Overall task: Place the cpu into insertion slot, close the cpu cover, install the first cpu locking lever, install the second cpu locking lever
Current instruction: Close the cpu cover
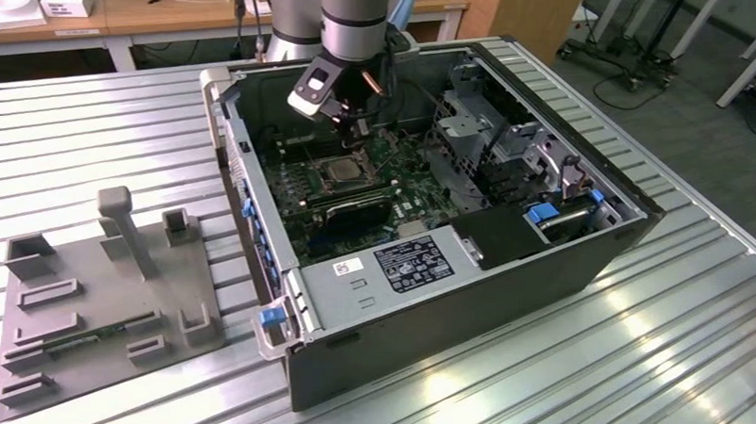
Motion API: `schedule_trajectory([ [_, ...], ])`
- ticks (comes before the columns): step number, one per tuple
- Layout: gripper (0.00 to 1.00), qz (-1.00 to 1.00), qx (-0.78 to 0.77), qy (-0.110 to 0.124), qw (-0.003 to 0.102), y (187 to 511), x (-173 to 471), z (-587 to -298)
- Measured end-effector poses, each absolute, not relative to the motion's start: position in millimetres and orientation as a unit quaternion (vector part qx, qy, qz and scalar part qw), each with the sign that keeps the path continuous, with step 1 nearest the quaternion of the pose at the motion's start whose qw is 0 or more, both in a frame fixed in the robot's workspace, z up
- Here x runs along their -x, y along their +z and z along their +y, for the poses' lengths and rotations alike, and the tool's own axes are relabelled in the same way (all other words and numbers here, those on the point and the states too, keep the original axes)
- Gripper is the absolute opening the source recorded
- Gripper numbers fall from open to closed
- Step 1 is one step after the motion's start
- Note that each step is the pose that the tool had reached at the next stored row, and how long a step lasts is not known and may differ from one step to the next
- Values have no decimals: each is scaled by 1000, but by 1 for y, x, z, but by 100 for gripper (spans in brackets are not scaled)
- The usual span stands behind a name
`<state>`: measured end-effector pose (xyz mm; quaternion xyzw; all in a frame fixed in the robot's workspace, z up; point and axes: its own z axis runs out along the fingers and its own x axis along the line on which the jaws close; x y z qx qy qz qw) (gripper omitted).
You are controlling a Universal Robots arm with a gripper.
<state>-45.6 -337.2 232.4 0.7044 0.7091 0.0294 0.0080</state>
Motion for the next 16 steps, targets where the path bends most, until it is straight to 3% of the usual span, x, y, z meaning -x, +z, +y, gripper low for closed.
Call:
schedule_trajectory([
  [16, 11, 709, -704, 29, 8, 253, 46, -337],
])
